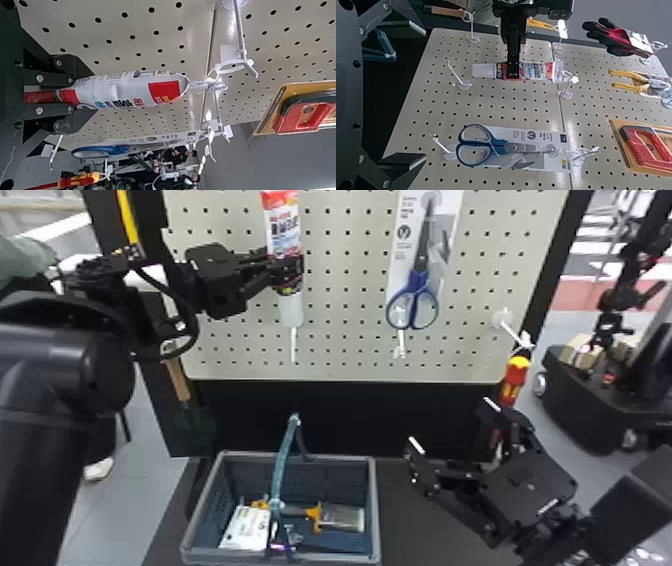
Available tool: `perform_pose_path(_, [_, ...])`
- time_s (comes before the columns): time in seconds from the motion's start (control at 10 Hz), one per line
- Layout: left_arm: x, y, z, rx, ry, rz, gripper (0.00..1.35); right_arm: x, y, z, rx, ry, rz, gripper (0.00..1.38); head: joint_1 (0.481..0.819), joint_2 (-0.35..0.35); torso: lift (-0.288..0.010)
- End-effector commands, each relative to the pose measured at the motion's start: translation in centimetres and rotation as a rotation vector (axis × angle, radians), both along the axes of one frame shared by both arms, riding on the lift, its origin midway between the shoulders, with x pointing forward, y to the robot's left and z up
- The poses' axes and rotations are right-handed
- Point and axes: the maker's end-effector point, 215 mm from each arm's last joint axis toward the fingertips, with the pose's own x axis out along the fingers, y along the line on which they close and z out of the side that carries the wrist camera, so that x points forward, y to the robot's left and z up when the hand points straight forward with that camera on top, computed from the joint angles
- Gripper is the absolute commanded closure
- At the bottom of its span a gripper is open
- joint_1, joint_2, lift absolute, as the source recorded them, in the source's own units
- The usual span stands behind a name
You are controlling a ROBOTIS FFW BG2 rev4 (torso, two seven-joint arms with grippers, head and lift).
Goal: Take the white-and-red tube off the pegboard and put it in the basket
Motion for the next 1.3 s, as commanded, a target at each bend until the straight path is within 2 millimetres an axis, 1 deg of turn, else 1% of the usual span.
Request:
perform_pose_path(0.0, [-0.1, 0.0, 0.0, -0.003, 0.001, -0.002, 1.09, 0.0, 0.0, 0.0, 0.000, 0.000, 0.000, 0.19, 0.549, 0.000, -0.100])
perform_pose_path(0.4, [-0.1, 0.1, 0.0, -0.018, 0.000, 0.000, 1.09, 0.0, 0.0, -0.2, -0.002, 0.004, 0.001, 0.19, 0.549, 0.000, -0.100])
perform_pose_path(0.7, [-0.1, 0.3, 0.5, -0.026, -0.009, 0.002, 1.09, 0.0, 0.0, -0.3, -0.002, 0.006, 0.001, 0.19, 0.549, 0.000, -0.100])
perform_pose_path(1.0, [-0.3, 0.3, 2.2, -0.023, -0.047, -0.001, 1.09, 0.0, 0.0, -0.5, -0.001, 0.010, 0.001, 0.19, 0.549, 0.000, -0.100])
perform_pose_path(1.1, [-0.8, 0.2, 3.2, -0.021, -0.073, -0.004, 1.09, 0.0, 0.0, -0.8, 0.001, 0.017, 0.002, 0.19, 0.549, 0.000, -0.100])
perform_pose_path(1.2, [-1.8, -0.1, 4.8, -0.015, -0.117, -0.008, 1.10, 0.0, 0.0, -1.1, 0.001, 0.023, 0.002, 0.19, 0.549, 0.000, -0.100])
